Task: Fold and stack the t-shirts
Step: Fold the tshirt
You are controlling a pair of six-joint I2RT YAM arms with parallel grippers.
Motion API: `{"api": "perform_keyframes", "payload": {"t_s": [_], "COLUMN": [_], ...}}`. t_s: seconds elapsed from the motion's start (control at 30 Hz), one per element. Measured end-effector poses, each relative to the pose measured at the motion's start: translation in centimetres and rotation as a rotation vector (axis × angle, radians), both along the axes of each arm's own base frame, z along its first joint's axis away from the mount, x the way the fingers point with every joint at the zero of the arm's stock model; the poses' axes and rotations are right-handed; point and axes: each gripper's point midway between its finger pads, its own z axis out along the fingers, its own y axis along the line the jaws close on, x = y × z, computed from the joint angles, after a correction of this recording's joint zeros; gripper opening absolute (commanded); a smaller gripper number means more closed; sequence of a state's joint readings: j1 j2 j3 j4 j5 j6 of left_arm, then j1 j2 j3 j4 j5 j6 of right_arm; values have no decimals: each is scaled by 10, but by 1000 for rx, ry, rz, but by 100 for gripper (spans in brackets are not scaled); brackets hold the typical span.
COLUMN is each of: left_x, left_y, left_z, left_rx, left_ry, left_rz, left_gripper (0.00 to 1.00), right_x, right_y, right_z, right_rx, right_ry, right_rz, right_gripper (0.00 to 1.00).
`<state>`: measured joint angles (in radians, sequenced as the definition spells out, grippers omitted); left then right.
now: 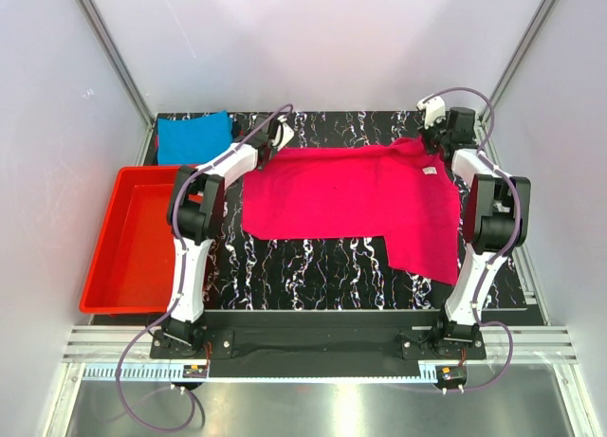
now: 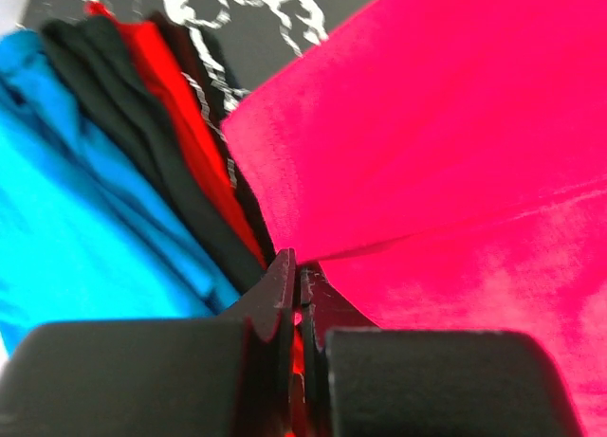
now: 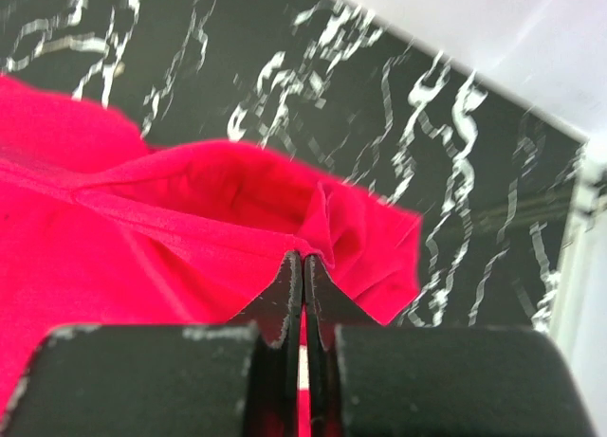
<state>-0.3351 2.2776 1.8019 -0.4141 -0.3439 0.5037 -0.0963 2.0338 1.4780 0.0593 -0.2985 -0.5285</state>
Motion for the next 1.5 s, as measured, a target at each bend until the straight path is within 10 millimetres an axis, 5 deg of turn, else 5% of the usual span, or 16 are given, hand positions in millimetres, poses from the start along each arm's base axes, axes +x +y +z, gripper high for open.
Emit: {"api": "perform_keyframes", "payload": {"t_s": [0.23,0.67,1.1,1.3,1.5], "left_x": [-13,-26,-27,-30,-30], "left_y": [-4,-5,1,3,12], "left_z": [-13,-21,-8,-11,-8], "left_rx": [19,55,93,106,152], "left_ry": [45,74,43,55,49], "left_rz": [-18,-21,-9,-15,3], "left_gripper": [0,0,0,19,36], "right_x": [-17,-36,-50,-56,-74], "right_y": [2,4,9,15,32], "right_z": [-23,1,-18,-26,-42], "right_rx": [13,28,40,52,90], "right_ry": [62,43,98,126,226], "right_rz": [-7,-14,-13,-8,30], "right_gripper": [0,0,0,6,29]}}
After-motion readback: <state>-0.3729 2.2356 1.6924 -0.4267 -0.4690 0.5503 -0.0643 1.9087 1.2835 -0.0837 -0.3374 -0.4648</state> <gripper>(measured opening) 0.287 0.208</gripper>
